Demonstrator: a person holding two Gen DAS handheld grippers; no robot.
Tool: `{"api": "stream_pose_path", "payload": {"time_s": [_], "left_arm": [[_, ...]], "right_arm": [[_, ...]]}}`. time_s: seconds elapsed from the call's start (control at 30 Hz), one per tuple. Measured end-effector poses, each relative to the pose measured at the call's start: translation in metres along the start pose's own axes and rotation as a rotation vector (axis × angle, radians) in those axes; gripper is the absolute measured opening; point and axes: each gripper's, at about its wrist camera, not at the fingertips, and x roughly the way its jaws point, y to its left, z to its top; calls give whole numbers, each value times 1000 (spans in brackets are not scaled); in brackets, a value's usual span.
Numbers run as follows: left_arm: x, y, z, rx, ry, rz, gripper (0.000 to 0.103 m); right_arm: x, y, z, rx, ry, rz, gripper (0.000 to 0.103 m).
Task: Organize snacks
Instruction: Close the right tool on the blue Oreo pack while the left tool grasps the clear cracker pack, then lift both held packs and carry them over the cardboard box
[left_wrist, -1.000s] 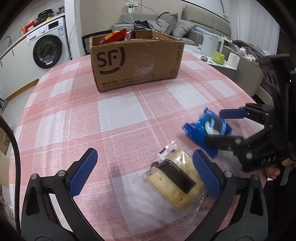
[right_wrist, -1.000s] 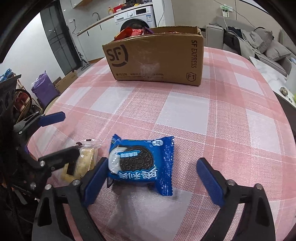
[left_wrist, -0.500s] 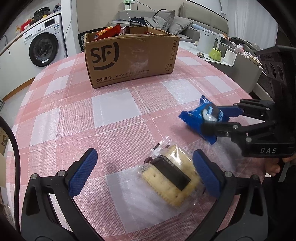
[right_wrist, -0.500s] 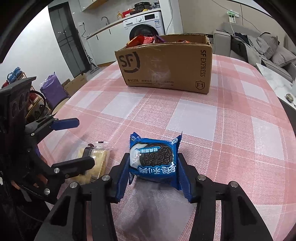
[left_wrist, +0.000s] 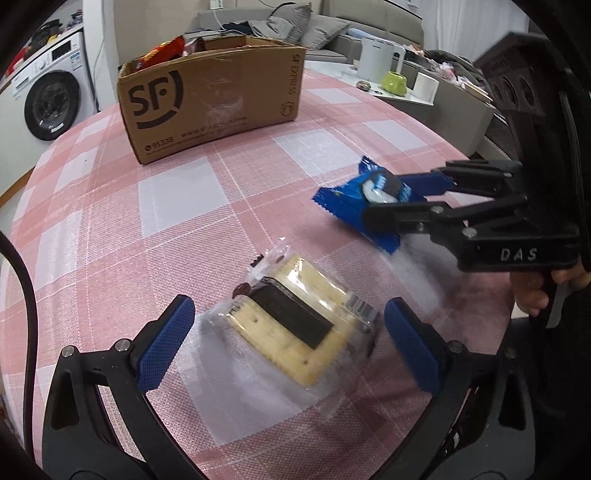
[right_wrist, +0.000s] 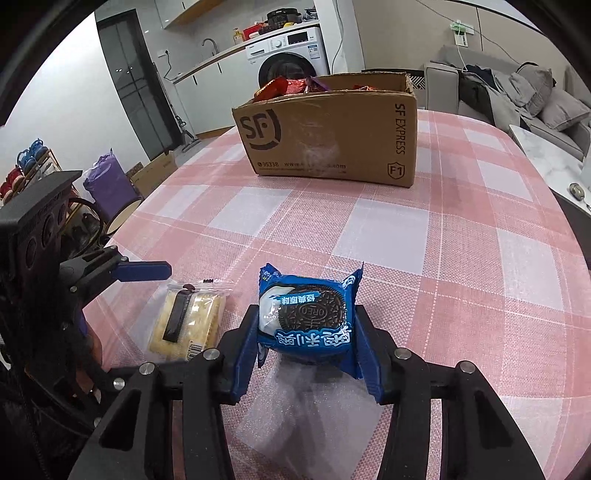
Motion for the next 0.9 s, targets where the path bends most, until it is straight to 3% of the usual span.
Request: {"api": "stream_pose_path", "payload": {"time_s": [0.17, 0.4, 0.57, 0.9], "left_arm": [[9, -5, -5, 31, 43, 13, 102], [10, -1, -4, 17, 30, 20, 100], [4, 7, -2, -9, -3, 9, 77], [2, 16, 0, -40, -31, -9, 70]], "right_arm": [[0, 0, 0, 2, 1, 2, 49], [1, 0, -1, 3, 4, 5, 49], [2, 0, -2, 1, 7, 6, 49], [2, 0, -2, 4, 6, 10, 49]]}}
